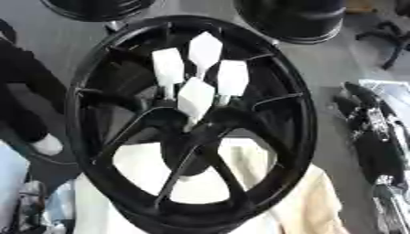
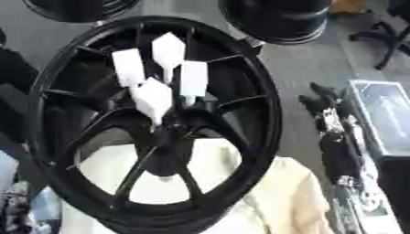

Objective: Pull the pin out of the wheel hub.

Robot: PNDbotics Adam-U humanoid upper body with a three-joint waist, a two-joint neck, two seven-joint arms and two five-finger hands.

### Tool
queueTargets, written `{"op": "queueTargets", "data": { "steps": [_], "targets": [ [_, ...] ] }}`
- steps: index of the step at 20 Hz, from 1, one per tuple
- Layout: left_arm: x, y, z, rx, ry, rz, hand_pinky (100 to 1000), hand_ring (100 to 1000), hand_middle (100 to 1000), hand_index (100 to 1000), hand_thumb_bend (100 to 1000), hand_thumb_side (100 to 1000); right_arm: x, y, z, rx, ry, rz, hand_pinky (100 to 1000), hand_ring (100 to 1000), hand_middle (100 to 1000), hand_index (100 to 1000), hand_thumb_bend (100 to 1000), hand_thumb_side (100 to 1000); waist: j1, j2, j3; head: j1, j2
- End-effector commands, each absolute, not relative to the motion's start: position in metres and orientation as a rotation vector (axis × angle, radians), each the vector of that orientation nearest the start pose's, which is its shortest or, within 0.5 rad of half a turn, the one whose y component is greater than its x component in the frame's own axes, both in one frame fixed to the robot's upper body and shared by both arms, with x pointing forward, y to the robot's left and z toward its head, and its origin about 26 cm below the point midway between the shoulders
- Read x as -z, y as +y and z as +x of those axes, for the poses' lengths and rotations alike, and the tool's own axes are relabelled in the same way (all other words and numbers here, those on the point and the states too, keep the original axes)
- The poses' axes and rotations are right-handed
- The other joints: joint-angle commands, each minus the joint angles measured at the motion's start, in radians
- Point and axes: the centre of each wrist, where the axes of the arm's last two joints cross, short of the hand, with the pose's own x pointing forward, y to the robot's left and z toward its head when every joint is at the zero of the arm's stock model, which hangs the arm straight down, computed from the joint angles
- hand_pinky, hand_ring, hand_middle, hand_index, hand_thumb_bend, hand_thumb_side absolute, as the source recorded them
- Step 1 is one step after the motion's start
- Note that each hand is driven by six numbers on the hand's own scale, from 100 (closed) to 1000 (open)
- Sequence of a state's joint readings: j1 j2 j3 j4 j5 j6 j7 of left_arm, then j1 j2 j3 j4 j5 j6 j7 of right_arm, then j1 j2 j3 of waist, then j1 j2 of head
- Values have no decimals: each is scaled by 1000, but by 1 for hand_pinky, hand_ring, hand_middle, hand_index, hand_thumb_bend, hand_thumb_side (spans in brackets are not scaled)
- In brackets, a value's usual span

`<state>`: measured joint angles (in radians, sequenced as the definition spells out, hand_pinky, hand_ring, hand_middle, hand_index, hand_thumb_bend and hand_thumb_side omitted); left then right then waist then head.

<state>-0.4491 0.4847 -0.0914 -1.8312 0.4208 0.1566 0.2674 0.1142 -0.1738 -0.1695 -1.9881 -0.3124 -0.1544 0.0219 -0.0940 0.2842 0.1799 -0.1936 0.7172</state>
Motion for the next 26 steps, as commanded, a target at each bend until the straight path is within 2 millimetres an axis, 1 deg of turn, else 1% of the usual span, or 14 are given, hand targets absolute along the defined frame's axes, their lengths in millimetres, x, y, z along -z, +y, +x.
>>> {"op": "queueTargets", "data": {
  "steps": [1, 9, 11, 14, 15, 17, 20, 23, 26],
  "targets": [
    [-231, 269, 333, 100, -2089, 5, 666, 923, 1000, 797, 191, 864, -96, -323, 235, 109, -2090, -28, 1000, 851, 903, 817, 100, 564, 9, -8, -2, 10, -13],
    [-241, 270, 331, 107, -2124, 23, 665, 922, 1000, 796, 178, 854, -98, -323, 237, 93, -2099, -32, 1000, 849, 902, 817, 100, 562, 16, 5, 2, 25, -13],
    [-247, 270, 331, 121, -2136, 32, 663, 920, 1000, 793, 164, 846, -97, -322, 236, 90, -2102, -37, 1000, 848, 901, 817, 100, 561, 16, 7, 3, 23, -12],
    [-262, 269, 330, 174, -2158, 72, 662, 917, 1000, 789, 136, 834, -96, -322, 236, 86, -2102, -44, 1000, 847, 900, 816, 100, 559, 17, 8, 1, 18, -10],
    [-269, 269, 330, 203, -2165, 92, 661, 915, 1000, 786, 113, 824, -95, -322, 235, 83, -2100, -46, 1000, 846, 899, 816, 100, 558, 17, 7, 1, 15, -10],
    [-283, 269, 329, 257, -2172, 132, 661, 912, 1000, 787, 100, 809, -94, -321, 235, 78, -2097, -52, 1000, 845, 898, 815, 100, 555, 19, 4, 1, 10, -8],
    [-324, 263, 325, 465, -2181, 242, 667, 907, 1000, 800, 100, 784, -91, -322, 232, 65, -2090, -64, 1000, 844, 897, 816, 100, 551, 25, -5, 3, 0, -5],
    [-361, 249, 321, 694, -2144, 345, 678, 900, 1000, 817, 100, 773, -88, -323, 229, 53, -2081, -77, 1000, 844, 897, 816, 100, 549, 30, -15, 9, -7, 0],
    [-386, 229, 320, 929, -2079, 420, 693, 895, 996, 833, 100, 778, -86, -324, 227, 47, -2072, -88, 1000, 843, 897, 816, 100, 548, 35, -24, 16, -13, 6]
  ]
}}
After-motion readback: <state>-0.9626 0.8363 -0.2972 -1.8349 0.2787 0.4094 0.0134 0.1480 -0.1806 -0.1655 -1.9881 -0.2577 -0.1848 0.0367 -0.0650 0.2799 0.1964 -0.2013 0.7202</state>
